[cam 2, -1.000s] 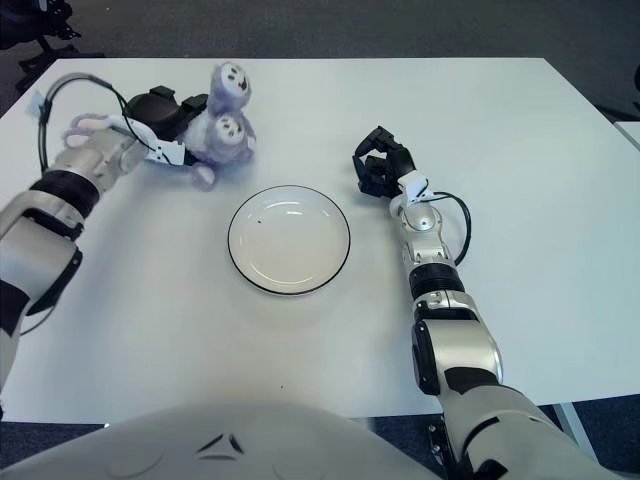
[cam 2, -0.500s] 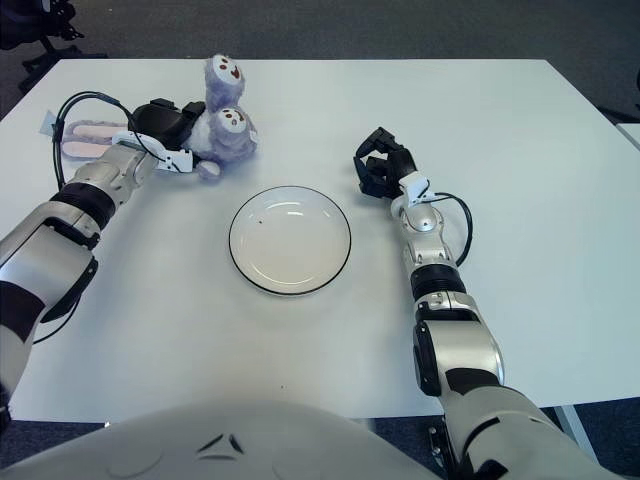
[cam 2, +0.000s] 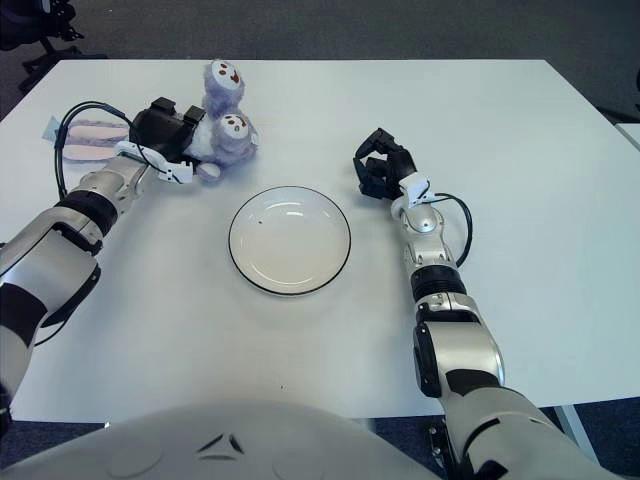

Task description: Put the doll into the plate.

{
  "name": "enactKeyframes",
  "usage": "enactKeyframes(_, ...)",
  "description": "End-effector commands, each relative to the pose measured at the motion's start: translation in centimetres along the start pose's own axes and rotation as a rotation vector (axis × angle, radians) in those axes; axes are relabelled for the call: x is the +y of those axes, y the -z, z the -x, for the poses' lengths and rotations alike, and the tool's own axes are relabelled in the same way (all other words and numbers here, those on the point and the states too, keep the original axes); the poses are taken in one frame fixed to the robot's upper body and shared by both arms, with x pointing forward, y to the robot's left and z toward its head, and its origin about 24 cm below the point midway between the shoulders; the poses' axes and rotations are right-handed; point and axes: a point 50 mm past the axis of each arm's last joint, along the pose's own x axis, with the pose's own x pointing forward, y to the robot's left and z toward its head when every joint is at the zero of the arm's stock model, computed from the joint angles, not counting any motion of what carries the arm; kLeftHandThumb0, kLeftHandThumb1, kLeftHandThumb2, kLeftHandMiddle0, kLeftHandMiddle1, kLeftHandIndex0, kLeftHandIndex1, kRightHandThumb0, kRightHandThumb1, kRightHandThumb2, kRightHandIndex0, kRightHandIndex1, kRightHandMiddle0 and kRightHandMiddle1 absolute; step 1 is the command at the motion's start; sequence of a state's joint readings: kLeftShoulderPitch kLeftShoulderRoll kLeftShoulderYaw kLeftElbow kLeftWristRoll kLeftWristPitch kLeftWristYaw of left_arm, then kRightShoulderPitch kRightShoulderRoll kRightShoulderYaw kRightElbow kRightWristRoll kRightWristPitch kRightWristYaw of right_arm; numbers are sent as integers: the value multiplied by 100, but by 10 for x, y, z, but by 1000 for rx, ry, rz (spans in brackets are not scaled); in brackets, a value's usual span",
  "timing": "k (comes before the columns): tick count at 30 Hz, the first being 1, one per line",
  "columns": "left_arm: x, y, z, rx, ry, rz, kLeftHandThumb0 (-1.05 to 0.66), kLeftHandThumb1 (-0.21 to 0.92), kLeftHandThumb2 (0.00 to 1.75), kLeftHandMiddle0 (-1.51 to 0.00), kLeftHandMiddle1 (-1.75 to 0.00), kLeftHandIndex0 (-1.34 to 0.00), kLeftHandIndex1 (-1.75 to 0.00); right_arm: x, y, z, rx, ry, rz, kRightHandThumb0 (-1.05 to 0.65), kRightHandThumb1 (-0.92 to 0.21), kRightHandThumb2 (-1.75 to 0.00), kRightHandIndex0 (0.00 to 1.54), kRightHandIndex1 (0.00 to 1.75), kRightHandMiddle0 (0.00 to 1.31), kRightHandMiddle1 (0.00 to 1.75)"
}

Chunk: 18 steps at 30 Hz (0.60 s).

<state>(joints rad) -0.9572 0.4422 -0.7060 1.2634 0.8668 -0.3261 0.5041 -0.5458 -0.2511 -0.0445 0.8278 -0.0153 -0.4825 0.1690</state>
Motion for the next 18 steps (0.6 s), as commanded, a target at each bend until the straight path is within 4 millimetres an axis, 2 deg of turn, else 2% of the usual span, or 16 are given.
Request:
enactKeyframes(1,-46,-11,26,-34,180,39,0,33,130,-56,-174,-44,-172,2,20,13,97,-21,0,-39,-64,-89,95,175,38,175)
enactKeyframes(7,-39,-3,23,54,168,200,0,33,129,-58,-169,-42,-174,3,20,12,96,-24,0,-39,-64,-89,95,175,38,175)
enactKeyframes(17,-36,-1,22,60,167,228,0,32,130,-61,-167,-43,-175,2,20,12,95,-25,0,-39,-64,-89,95,175,38,175)
enactKeyframes(18,-29,1,19,61,144,271,0,32,130,-61,-167,-43,-175,3,19,12,94,-26,1,-39,-64,-89,95,175,38,175)
